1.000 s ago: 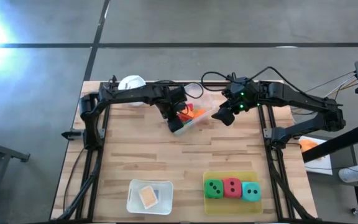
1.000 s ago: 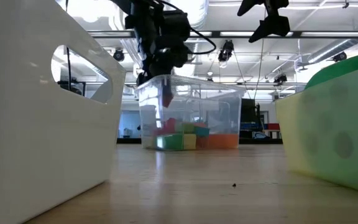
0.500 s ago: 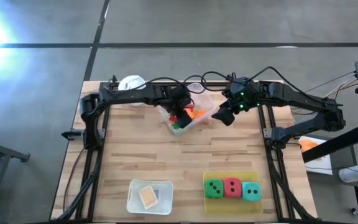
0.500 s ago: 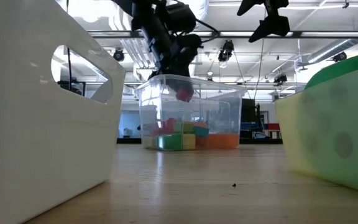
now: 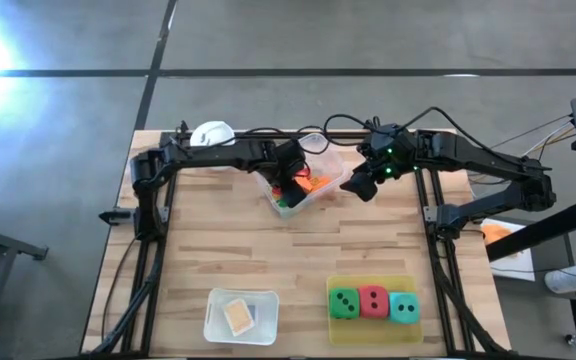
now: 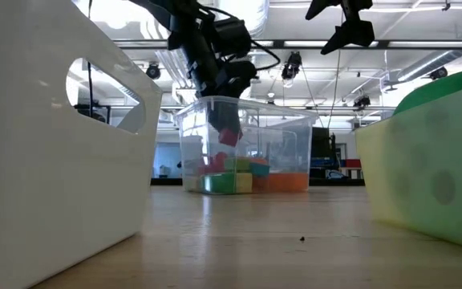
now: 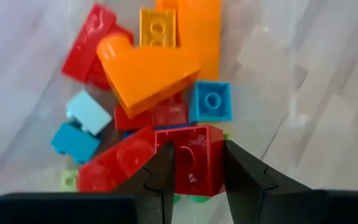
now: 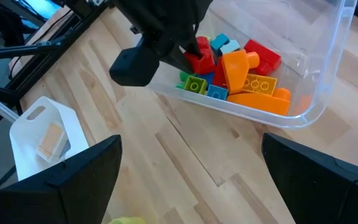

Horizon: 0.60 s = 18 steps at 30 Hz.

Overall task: Pick & Place Toys
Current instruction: Put the red game piece into the transparent bin

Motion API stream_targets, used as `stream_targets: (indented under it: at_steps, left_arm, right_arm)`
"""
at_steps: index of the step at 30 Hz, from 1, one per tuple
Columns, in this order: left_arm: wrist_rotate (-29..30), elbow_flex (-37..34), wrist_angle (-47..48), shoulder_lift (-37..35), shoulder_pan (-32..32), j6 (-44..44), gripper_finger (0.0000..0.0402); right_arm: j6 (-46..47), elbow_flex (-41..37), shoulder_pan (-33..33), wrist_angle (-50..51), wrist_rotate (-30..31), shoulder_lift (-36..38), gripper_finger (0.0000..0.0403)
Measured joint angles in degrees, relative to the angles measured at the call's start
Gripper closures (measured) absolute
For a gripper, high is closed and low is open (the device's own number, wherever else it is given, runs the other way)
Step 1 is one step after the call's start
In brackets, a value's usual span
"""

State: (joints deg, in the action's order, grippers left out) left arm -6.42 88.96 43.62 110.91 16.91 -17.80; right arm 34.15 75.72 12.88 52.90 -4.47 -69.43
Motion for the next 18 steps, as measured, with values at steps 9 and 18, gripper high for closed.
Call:
stream_targets:
  at_steps: [9,18]
  left_arm:
    - [0.0,-2.3,-0.3,0.0,0.0,-1.4,0.0302]
    - [-0.1,-3.2,-0.1,0.0,0.0,-1.6,0.0302]
  right_arm:
    - [0.0,0.0,0.0,-0.4,0.0,0.0,0.0023]
    - [0.0,0.0,0.0,-0.9,0.0,0.0,0.0023]
